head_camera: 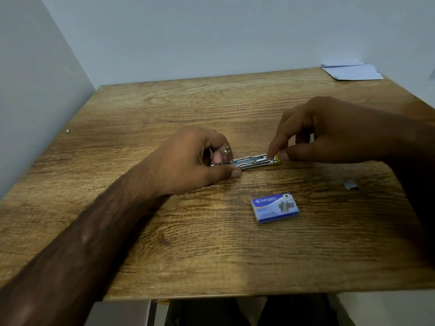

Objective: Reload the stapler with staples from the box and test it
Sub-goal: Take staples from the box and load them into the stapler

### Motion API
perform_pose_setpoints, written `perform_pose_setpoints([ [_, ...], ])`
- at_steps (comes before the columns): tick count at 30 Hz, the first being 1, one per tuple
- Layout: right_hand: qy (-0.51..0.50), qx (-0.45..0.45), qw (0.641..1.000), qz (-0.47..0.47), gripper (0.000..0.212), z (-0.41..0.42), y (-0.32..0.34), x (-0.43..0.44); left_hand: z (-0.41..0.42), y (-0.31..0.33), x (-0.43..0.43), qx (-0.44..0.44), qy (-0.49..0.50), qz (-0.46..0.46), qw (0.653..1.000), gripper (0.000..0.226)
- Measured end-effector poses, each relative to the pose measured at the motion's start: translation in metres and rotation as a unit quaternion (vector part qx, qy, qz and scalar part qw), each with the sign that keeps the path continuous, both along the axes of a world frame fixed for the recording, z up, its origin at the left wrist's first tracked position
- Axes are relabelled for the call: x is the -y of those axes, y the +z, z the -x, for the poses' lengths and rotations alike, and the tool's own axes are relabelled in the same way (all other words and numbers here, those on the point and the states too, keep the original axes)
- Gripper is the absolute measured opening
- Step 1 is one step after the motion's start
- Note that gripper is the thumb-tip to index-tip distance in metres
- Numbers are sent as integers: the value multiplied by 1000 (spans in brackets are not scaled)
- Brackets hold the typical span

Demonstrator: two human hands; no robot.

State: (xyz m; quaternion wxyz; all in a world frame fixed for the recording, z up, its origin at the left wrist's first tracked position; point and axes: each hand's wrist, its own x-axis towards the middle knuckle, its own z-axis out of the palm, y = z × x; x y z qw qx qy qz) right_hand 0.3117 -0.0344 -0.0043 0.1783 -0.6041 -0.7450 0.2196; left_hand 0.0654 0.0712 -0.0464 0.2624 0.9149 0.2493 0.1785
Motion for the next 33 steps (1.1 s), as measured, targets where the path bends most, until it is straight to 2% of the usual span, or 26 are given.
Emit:
perform_pose_setpoints([
  [3,-8,-9,1000,-3,18,0,0,-1,0,0,-1,1,-1,-3,1000,21],
  [6,-28,2,1000,-6,27,3,-5,-6,0,-1,-1,4,1,-6,1000,20],
  [10,-40,29,999,6,15,6,-13,-10,2,-1,-3,20,-3,13,1000,17],
  [18,-72,6,997,-34,13,12,-24,-17,8,-4,-16,146,50,105,982,27],
  [22,-84,-6,996,-42,14,12,-27,-18,9,-7,-18,174,69,143,972,19],
  [28,-91,-5,994,-58,14,15,-32,-22,-2,-8,-7,131,74,61,987,11],
  [33,-96,-6,993,-73,15,17,-35,-23,-5,-7,-6,140,86,59,985,9],
])
